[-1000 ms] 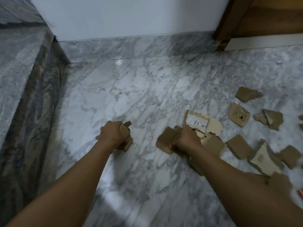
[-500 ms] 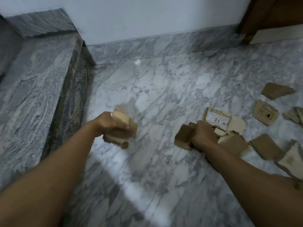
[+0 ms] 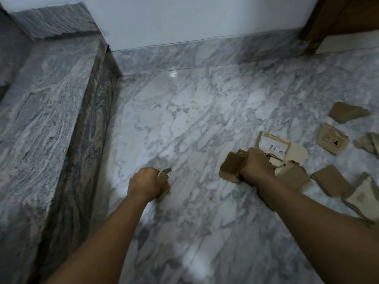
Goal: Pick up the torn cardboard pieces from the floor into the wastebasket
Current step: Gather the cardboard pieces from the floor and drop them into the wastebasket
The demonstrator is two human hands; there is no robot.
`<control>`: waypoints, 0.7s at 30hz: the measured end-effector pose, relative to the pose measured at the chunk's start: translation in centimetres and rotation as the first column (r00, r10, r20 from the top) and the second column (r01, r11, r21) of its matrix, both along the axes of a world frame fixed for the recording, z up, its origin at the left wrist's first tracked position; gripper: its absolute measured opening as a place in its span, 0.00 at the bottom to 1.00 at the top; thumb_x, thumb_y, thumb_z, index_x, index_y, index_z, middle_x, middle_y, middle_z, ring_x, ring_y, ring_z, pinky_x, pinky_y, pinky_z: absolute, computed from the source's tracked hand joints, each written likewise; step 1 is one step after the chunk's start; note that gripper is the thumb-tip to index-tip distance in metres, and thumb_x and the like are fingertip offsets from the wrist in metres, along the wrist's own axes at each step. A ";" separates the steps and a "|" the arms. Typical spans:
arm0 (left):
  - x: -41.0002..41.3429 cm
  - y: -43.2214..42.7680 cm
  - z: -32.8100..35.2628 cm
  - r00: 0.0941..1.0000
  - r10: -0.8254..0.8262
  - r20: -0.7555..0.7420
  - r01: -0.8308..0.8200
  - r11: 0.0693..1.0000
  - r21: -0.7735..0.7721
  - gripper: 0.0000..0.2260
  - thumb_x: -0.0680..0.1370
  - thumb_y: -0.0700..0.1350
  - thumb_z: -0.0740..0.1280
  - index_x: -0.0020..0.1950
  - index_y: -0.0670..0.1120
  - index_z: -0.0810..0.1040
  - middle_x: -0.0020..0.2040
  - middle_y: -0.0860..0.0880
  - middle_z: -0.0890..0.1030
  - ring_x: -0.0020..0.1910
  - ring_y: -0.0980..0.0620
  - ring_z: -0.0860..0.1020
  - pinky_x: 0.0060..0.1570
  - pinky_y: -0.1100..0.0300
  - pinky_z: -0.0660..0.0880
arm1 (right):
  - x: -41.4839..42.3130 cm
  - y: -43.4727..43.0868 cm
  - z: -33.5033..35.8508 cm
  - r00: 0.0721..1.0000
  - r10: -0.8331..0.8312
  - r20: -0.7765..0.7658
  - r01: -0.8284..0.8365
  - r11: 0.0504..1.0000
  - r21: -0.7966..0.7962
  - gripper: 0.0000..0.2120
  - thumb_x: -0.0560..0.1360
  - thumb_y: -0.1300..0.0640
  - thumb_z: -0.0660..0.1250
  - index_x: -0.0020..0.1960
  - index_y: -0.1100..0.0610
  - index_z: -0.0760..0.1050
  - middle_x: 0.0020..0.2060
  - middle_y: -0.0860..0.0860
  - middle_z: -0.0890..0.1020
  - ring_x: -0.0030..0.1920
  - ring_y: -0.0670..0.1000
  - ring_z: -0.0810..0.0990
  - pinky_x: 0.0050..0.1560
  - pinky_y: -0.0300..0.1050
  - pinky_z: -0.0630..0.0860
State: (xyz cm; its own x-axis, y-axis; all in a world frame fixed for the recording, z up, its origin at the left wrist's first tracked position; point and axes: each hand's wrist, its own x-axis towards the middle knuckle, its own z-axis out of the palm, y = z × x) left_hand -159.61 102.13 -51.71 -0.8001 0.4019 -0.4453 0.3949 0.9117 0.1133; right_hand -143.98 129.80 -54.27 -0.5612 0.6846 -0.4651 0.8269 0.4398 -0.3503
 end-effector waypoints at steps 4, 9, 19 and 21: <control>-1.0 -0.2 -0.7 0.999 -0.020 0.032 0.020 1.000 -0.001 0.06 0.73 0.47 0.69 0.49 0.52 0.78 0.48 0.49 0.82 0.47 0.46 0.80 0.40 0.58 0.73 | 0.1 0.6 0.8 0.999 0.025 -0.041 -0.030 0.993 -0.113 0.25 0.63 0.57 0.79 0.52 0.52 0.68 0.47 0.51 0.76 0.52 0.56 0.76 0.48 0.52 0.79; -1.4 0.4 -0.2 0.991 0.034 0.131 -0.035 0.999 -0.001 0.10 0.73 0.50 0.69 0.52 0.49 0.78 0.52 0.45 0.83 0.50 0.44 0.80 0.42 0.57 0.74 | 2.2 6.4 3.3 0.991 0.001 -0.136 -0.029 0.979 -0.201 0.27 0.63 0.54 0.82 0.54 0.52 0.70 0.49 0.54 0.79 0.49 0.56 0.78 0.46 0.50 0.78; 0.4 19.6 6.7 0.835 -0.261 0.484 0.133 0.950 0.282 0.15 0.60 0.53 0.74 0.36 0.43 0.84 0.36 0.40 0.85 0.37 0.36 0.84 0.39 0.36 0.81 | 10.9 15.5 7.3 0.975 0.025 -0.221 -0.080 0.966 -0.244 0.23 0.64 0.59 0.83 0.53 0.55 0.74 0.46 0.54 0.81 0.46 0.55 0.82 0.40 0.52 0.83; 2.1 24.8 7.1 0.847 -0.368 0.383 0.281 0.922 0.266 0.21 0.54 0.57 0.73 0.42 0.47 0.84 0.38 0.45 0.85 0.37 0.43 0.84 0.40 0.42 0.83 | 12.0 16.8 7.7 0.929 -0.058 -0.365 -0.023 0.977 -0.214 0.26 0.64 0.56 0.84 0.57 0.56 0.76 0.49 0.53 0.82 0.49 0.53 0.82 0.47 0.52 0.82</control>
State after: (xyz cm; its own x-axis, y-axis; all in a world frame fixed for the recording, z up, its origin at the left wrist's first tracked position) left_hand -157.51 126.90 -44.60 -0.3642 0.7176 -0.5937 0.5393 0.6822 0.4937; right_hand -132.02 146.57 -46.54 -0.7090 0.6045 -0.3632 0.6291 0.3094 -0.7131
